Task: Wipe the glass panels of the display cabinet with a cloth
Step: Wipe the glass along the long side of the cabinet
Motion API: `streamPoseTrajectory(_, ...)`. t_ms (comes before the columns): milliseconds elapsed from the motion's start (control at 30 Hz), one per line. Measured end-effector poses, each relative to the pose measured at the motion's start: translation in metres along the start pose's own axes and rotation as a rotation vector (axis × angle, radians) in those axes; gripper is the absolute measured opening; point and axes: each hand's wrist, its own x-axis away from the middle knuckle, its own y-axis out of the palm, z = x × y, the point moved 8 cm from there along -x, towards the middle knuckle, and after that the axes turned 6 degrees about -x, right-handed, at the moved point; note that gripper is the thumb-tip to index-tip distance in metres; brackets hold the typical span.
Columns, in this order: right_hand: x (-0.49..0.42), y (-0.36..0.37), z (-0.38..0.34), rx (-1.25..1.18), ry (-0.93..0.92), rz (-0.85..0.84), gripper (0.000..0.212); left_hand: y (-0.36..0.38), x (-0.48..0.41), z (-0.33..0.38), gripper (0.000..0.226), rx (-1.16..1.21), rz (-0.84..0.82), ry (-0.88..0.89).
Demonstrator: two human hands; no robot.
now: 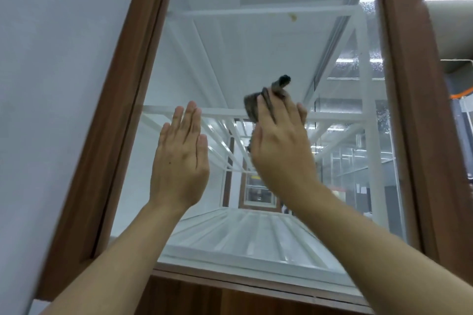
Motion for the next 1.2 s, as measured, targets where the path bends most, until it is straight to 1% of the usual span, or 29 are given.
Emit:
streamPoseTrajectory(33, 0.014, 0.007, -0.013, -0.003, -0.071, -0.037, 0.055, 0.000, 0.000, 0.000, 0.058, 0.003, -0.001, -0.001)
streamPoseTrajectory(133, 0.105, 0.008, -0.034, 0.054, -0.365, -0.239, 0.062, 0.000, -0.001, 0.000, 0.059, -0.006, -0.013, -0.004)
streamPoseTrajectory(167, 0.124, 0.000, -0.027, 0.072, -0.414, -0.279, 0.064, 0.001, 0.000, 0.000, 0.060, -0.013, -0.017, -0.003)
streamPoseTrajectory(200, 0.127, -0.008, -0.014, 0.071, -0.419, -0.275, 0.064, 0.001, 0.001, 0.001, 0.061, -0.021, -0.017, -0.003)
streamPoseTrajectory(233, 0.115, -0.014, 0.002, 0.069, -0.371, -0.236, 0.063, 0.001, 0.001, 0.001, 0.062, -0.027, -0.013, -0.006)
streamPoseTrajectory(267, 0.089, -0.019, 0.016, 0.049, -0.263, -0.193, 0.060, 0.001, 0.001, 0.002, 0.062, -0.030, -0.008, -0.008)
streamPoseTrajectory(333, 0.026, -0.021, 0.030, 0.021, -0.034, -0.052, 0.058, 0.000, 0.000, 0.002, 0.062, -0.023, -0.004, -0.009)
streamPoseTrajectory(367, 0.007, -0.016, 0.024, 0.008, 0.033, -0.010, 0.056, -0.001, 0.000, 0.001, 0.062, -0.021, -0.002, -0.010)
streamPoseTrajectory(400, 0.003, -0.008, 0.011, -0.009, 0.022, -0.001, 0.055, -0.002, 0.000, 0.000, 0.061, -0.019, 0.001, -0.012)
streamPoseTrajectory(433, 0.013, 0.000, -0.005, -0.032, -0.079, -0.040, 0.054, -0.002, 0.000, -0.001, 0.060, -0.018, 0.001, -0.012)
streamPoseTrajectory(500, 0.066, 0.005, -0.023, 0.000, -0.335, -0.183, 0.055, -0.002, -0.001, -0.001, 0.059, -0.016, -0.008, -0.008)
streamPoseTrajectory(533, 0.094, -0.003, -0.019, 0.034, -0.407, -0.240, 0.056, -0.001, -0.001, -0.001, 0.059, -0.018, -0.012, -0.010)
streamPoseTrajectory(567, 0.111, -0.014, -0.005, 0.052, -0.427, -0.263, 0.056, -0.001, -0.001, -0.001, 0.059, -0.022, -0.014, -0.014)
streamPoseTrajectory(600, 0.114, -0.026, 0.015, 0.049, -0.394, -0.242, 0.055, -0.001, 0.000, 0.000, 0.059, -0.030, -0.013, -0.021)
streamPoseTrajectory(633, 0.104, -0.038, 0.037, 0.048, -0.309, -0.195, 0.053, -0.001, 0.000, 0.002, 0.060, -0.035, -0.009, -0.035)
streamPoseTrajectory(700, 0.057, -0.049, 0.070, 0.036, -0.070, -0.083, 0.052, -0.001, 0.002, 0.004, 0.062, -0.038, 0.000, -0.074)
streamPoseTrajectory(733, 0.030, -0.049, 0.076, 0.033, 0.018, -0.014, 0.054, -0.002, 0.003, 0.008, 0.063, -0.027, 0.003, -0.091)
streamPoseTrajectory(767, 0.010, -0.045, 0.072, 0.028, 0.070, 0.021, 0.055, -0.003, 0.003, 0.014, 0.062, -0.011, 0.007, -0.100)
streamPoseTrajectory(800, 0.002, -0.038, 0.062, 0.013, 0.072, 0.029, 0.056, -0.005, 0.003, 0.022, 0.061, 0.013, 0.016, -0.095)
streamPoseTrajectory(833, 0.006, -0.031, 0.048, -0.004, 0.011, 0.001, 0.057, -0.007, 0.003, 0.032, 0.060, 0.043, 0.031, -0.075)
streamPoseTrajectory(900, 0.050, -0.019, 0.024, 0.011, -0.187, -0.136, 0.055, -0.011, -0.001, 0.055, 0.057, 0.114, 0.060, -0.018)
streamPoseTrajectory(933, 0.080, -0.022, 0.021, 0.049, -0.254, -0.200, 0.055, -0.010, -0.002, 0.065, 0.056, 0.147, 0.052, 0.003)
streamPoseTrajectory(967, 0.104, -0.031, 0.028, 0.080, -0.269, -0.233, 0.056, -0.005, -0.002, 0.075, 0.056, 0.167, 0.029, 0.024)
streamPoseTrajectory(1000, 0.113, -0.044, 0.043, 0.090, -0.237, -0.220, 0.055, 0.002, -0.001, 0.084, 0.056, 0.160, -0.001, 0.047)
streamPoseTrajectory(1033, 0.109, -0.055, 0.064, 0.086, -0.155, -0.176, 0.054, 0.009, 0.002, 0.091, 0.056, 0.115, -0.024, 0.072)
streamPoseTrajectory(1100, 0.071, -0.070, 0.100, 0.070, 0.061, -0.042, 0.052, 0.019, 0.009, 0.097, 0.057, -0.002, -0.017, 0.110)
streamPoseTrajectory(1133, 0.044, -0.073, 0.111, 0.072, 0.144, 0.044, 0.052, 0.021, 0.010, 0.097, 0.057, -0.025, -0.010, 0.112)
streamPoseTrajectory(1167, 0.021, -0.071, 0.111, 0.066, 0.194, 0.093, 0.052, 0.022, 0.010, 0.095, 0.057, -0.025, -0.009, 0.106)
streamPoseTrajectory(1200, 0.007, -0.064, 0.102, 0.051, 0.194, 0.109, 0.052, 0.022, 0.009, 0.094, 0.057, -0.017, -0.009, 0.103)
